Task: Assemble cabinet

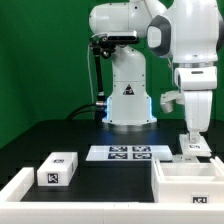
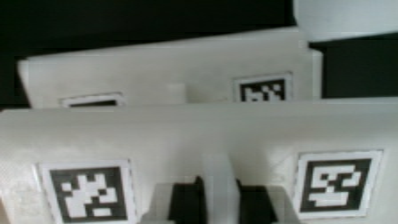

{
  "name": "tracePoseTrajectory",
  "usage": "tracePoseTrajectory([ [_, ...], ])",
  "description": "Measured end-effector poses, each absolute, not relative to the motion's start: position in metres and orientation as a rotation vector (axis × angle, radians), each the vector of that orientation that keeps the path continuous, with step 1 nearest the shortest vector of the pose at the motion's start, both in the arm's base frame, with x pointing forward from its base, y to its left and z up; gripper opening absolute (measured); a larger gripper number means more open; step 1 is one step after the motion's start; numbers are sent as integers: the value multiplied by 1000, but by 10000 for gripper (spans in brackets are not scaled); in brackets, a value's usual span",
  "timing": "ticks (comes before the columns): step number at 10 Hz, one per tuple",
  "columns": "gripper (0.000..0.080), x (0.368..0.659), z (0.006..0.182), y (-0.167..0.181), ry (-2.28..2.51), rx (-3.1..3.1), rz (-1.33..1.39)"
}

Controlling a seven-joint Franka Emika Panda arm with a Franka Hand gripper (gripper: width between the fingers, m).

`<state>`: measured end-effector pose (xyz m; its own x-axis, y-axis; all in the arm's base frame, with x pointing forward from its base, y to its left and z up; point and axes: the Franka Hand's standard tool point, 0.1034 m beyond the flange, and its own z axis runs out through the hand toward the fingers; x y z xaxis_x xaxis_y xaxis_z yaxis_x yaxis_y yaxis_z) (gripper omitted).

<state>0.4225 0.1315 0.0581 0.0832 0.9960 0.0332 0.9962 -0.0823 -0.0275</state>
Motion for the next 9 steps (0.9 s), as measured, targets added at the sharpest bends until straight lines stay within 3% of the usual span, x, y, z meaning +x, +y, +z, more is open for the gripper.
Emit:
tracePoseTrajectory([
  [3, 62, 438, 64, 131, -2147, -2253, -54],
  [9, 62, 442, 60, 132, -2135, -2255, -50],
])
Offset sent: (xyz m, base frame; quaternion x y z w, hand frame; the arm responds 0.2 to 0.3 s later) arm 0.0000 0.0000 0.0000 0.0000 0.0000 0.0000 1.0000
